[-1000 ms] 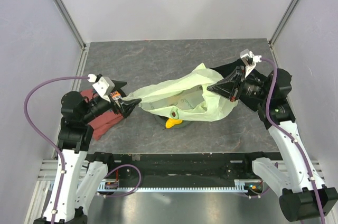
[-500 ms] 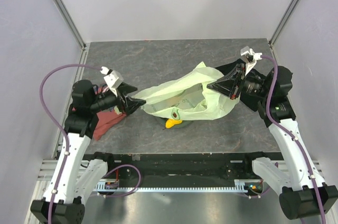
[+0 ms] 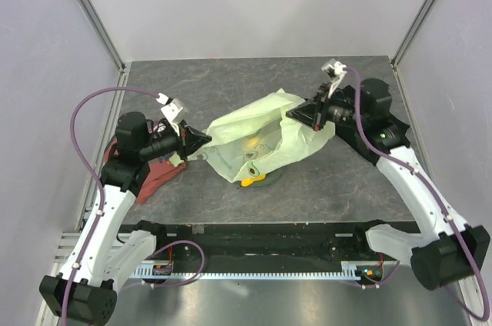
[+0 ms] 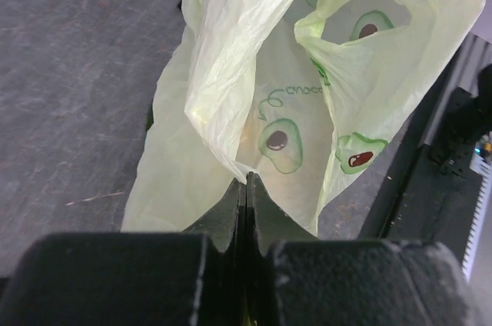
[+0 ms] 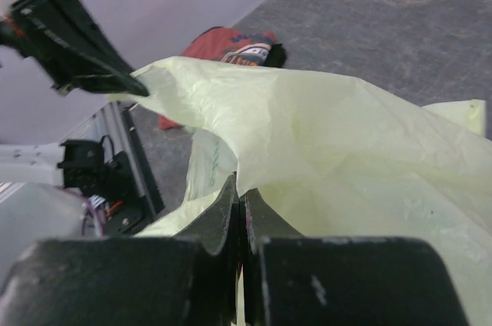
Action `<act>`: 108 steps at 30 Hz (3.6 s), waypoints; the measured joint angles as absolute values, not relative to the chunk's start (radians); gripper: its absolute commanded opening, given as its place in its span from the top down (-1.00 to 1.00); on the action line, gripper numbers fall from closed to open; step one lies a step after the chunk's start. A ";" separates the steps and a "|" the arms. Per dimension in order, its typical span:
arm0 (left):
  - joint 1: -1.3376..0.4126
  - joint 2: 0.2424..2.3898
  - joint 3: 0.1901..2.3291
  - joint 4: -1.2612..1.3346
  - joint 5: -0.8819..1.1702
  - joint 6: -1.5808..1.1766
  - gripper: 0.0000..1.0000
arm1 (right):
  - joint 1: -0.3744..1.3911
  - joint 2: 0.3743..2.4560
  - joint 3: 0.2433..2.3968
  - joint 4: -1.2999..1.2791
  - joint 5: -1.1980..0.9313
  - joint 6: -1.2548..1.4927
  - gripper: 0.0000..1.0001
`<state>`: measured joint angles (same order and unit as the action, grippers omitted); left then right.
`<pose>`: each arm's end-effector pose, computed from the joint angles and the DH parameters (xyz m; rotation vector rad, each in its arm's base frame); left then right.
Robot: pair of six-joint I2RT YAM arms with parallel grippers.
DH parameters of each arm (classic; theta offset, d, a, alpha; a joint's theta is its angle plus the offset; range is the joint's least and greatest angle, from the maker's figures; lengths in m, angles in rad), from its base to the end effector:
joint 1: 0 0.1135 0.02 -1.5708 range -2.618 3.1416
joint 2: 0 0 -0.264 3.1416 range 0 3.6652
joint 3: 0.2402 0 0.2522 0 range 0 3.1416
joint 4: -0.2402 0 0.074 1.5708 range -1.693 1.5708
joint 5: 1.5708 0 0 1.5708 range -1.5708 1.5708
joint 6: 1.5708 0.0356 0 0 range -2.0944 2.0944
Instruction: Place the fruits into the plastic bag
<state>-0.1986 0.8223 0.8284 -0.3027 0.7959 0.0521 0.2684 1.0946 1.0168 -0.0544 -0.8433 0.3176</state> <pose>0.1710 -0.0604 0.3395 0.7691 1.6906 -0.8396 0.2289 0.0905 0.3760 -0.6147 1.6853 1.1394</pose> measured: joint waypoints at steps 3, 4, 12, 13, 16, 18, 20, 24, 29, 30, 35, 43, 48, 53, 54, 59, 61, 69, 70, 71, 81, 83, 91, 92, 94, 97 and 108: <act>-0.199 0.802 0.832 -0.283 0.710 0.042 0.97 | 0.345 1.194 1.132 -0.107 -0.716 0.245 0.98; -0.199 0.789 0.833 -0.274 0.675 0.040 0.97 | 0.369 1.227 1.173 -0.119 -0.675 0.224 1.00; -0.199 0.529 0.773 -0.176 0.375 0.025 0.97 | 0.514 1.418 1.370 -0.121 -0.424 0.149 -0.06; -0.199 0.496 0.760 -0.171 0.343 0.016 0.97 | 0.525 1.444 1.378 -0.121 -0.381 0.155 -0.25; -0.199 0.452 0.731 -0.174 0.284 -0.011 0.97 | 0.537 1.520 1.380 -0.138 -0.247 0.176 -0.41; -0.199 0.449 0.710 -0.194 0.258 -0.025 0.97 | 0.548 1.540 1.360 -0.149 -0.163 0.181 -0.52; -0.199 0.460 0.690 -0.230 0.240 -0.039 0.97 | 0.588 1.527 1.307 -0.152 -0.044 0.174 -0.60; -0.199 0.510 0.685 -0.265 0.246 -0.060 0.97 | 0.752 1.465 1.230 -0.134 0.141 0.139 -0.57; -0.199 0.559 0.685 -0.287 0.268 -0.071 0.97 | 0.968 1.425 1.201 -0.067 0.297 0.119 -0.44; -0.199 0.563 0.685 -0.290 0.271 -0.072 0.97 | 0.998 1.436 1.201 -0.052 0.321 0.118 -0.41; -0.199 0.564 0.685 -0.306 0.271 -0.077 0.97 | 1.065 1.628 1.261 -0.002 0.390 0.105 -0.34; -0.199 0.563 0.685 -0.310 0.267 -0.078 0.97 | 1.066 1.976 1.425 0.022 0.456 0.034 -0.50; -0.199 0.563 0.685 -0.313 0.267 -0.078 0.97 | 1.066 2.082 1.507 0.067 0.526 -0.044 -0.54; -0.198 0.562 0.685 -0.320 0.259 -0.078 0.97 | 1.063 2.178 1.597 0.076 0.612 -0.099 -0.57; -0.198 0.562 0.685 -0.325 0.255 -0.078 0.97 | 1.061 2.193 1.609 0.075 0.627 -0.103 -0.56; -0.198 0.561 0.685 -0.344 0.244 -0.078 0.97 | 1.039 2.222 1.620 0.060 0.657 -0.102 -0.56; -0.199 0.558 0.685 -0.344 0.239 -0.078 0.97 | 1.029 2.223 1.619 0.047 0.670 -0.102 -0.56; -0.199 0.554 0.685 -0.344 0.226 -0.078 0.97 | 1.016 2.223 1.610 0.026 0.708 -0.110 -0.38; -0.199 0.553 0.685 -0.344 0.220 -0.078 0.97 | 1.016 2.223 1.608 0.022 0.709 -0.110 -0.21; -0.199 0.553 0.685 -0.344 0.218 -0.078 0.97 | 1.016 2.223 1.603 0.021 0.709 -0.110 -0.10; -0.199 0.562 0.685 -0.346 0.184 -0.079 0.97 | 1.008 2.221 1.579 0.002 0.690 -0.098 1.00; -0.199 0.574 0.685 -0.352 0.157 -0.078 0.97 | 1.007 2.211 1.575 -0.002 0.681 -0.091 1.00; -0.190 0.682 0.702 -0.400 0.053 -0.079 0.97 | 0.956 1.905 1.375 0.073 0.533 0.086 1.00; -0.181 0.695 0.706 -0.405 0.049 -0.078 0.97 | 0.936 1.840 1.327 0.111 0.499 0.124 1.00; -0.159 0.721 0.710 -0.416 0.039 -0.078 0.97 | 0.882 1.715 1.230 0.189 0.422 0.202 1.00; -0.137 0.738 0.710 -0.426 0.035 -0.078 0.97 | 0.799 1.602 1.142 0.286 0.339 0.308 1.00; -0.131 0.734 0.710 -0.405 0.230 -0.077 0.97 | 0.718 1.571 0.990 0.347 0.268 0.430 0.31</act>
